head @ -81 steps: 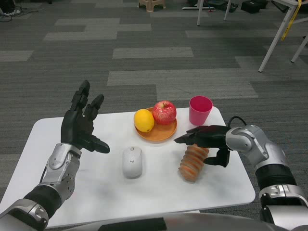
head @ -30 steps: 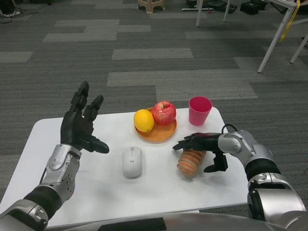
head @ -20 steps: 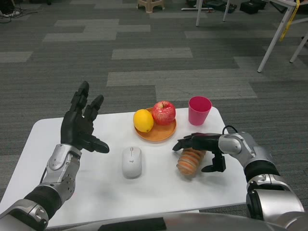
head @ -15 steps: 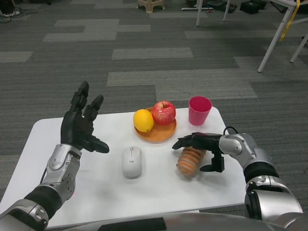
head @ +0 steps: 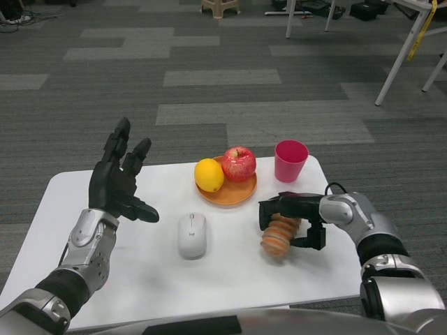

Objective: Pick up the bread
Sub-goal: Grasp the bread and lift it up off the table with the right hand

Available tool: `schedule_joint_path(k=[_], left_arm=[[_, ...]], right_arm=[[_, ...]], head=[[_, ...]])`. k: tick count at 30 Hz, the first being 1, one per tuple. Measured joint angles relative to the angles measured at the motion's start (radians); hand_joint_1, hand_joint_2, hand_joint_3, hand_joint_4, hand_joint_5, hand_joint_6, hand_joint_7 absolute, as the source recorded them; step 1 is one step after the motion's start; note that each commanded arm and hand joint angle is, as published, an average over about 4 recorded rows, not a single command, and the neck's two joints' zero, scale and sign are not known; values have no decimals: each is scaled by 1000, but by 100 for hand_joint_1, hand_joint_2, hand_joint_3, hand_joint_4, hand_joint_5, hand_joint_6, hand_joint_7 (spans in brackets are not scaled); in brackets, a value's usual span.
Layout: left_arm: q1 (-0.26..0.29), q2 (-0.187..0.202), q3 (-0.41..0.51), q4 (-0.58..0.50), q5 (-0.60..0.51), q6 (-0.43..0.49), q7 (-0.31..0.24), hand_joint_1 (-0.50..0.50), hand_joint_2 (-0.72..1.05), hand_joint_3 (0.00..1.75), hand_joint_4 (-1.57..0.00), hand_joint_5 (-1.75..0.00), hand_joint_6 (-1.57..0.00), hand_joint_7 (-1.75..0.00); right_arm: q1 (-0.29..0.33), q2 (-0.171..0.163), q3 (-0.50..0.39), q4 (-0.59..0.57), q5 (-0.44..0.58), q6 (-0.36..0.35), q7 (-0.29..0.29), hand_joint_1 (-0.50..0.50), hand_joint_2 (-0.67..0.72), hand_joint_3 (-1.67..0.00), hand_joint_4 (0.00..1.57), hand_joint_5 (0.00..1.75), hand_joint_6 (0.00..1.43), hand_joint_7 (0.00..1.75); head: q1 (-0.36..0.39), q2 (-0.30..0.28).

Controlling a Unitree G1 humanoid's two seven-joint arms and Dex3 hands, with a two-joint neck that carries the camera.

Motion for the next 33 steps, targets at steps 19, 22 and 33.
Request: schedule_joint_path(k=[19, 22, 33], left_arm=[[0, 0, -4, 0, -1, 0, 0, 50, -37, 9, 0, -41, 0, 0], [0, 1, -4, 0, -1, -1, 0, 50, -37, 9, 0, -41, 0, 0], [-1, 9, -5, -3, -1, -2, 0, 50, -37, 9, 0, -41, 0, 0]], right_arm=[[7, 4, 23, -63, 1, 6, 8, -18, -22, -151, 0, 97, 37, 154], [17, 37, -57, -69, 21, 6, 24, -17, -22, -151, 0, 97, 37, 154], [84, 81, -137, -147, 441, 45, 66, -17, -29, -151, 0, 97, 50, 154]], head=[[6, 0], [12, 0], [23, 12]])
